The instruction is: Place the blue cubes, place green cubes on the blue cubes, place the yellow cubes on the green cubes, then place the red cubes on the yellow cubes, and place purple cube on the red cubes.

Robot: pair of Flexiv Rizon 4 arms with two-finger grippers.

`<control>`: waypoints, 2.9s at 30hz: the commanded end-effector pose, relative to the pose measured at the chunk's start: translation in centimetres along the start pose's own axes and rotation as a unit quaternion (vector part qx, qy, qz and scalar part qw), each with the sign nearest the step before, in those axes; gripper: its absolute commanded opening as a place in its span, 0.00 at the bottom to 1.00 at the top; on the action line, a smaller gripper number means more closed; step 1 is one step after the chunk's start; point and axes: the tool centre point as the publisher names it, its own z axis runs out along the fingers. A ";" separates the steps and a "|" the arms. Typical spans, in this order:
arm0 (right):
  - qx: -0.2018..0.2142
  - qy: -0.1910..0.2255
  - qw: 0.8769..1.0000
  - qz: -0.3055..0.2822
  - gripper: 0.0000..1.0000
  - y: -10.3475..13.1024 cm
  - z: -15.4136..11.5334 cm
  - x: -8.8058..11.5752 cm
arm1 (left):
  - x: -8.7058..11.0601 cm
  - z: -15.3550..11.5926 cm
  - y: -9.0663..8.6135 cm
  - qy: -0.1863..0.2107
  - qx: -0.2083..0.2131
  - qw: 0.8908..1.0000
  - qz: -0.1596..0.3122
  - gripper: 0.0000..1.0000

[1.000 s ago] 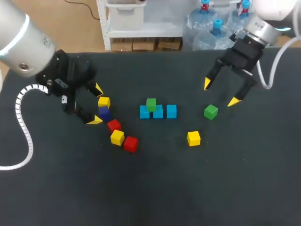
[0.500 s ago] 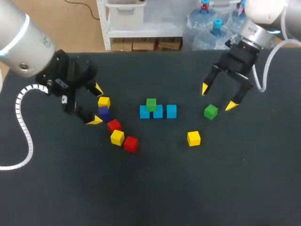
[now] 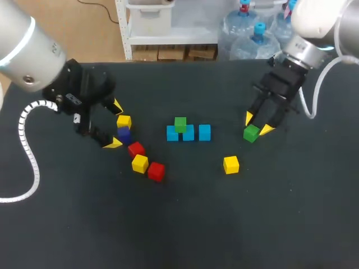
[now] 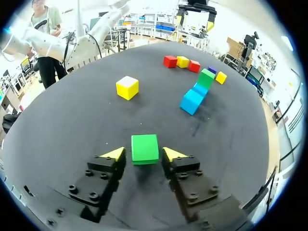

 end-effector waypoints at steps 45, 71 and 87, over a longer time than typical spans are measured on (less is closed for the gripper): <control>0.112 0.034 0.986 0.122 0.00 -1.7 -0.6 -3.2 | 0.2 0.0 0.0 -0.003 0.000 1.000 0.002 1.00; 0.214 0.056 0.950 0.220 0.00 -6.7 0.4 -7.8 | 0.2 0.0 0.0 -0.003 0.000 1.000 0.002 1.00; 0.235 0.020 0.941 0.245 0.00 -8.7 2.0 -9.6 | 0.2 0.0 0.0 -0.003 0.000 1.000 0.002 1.00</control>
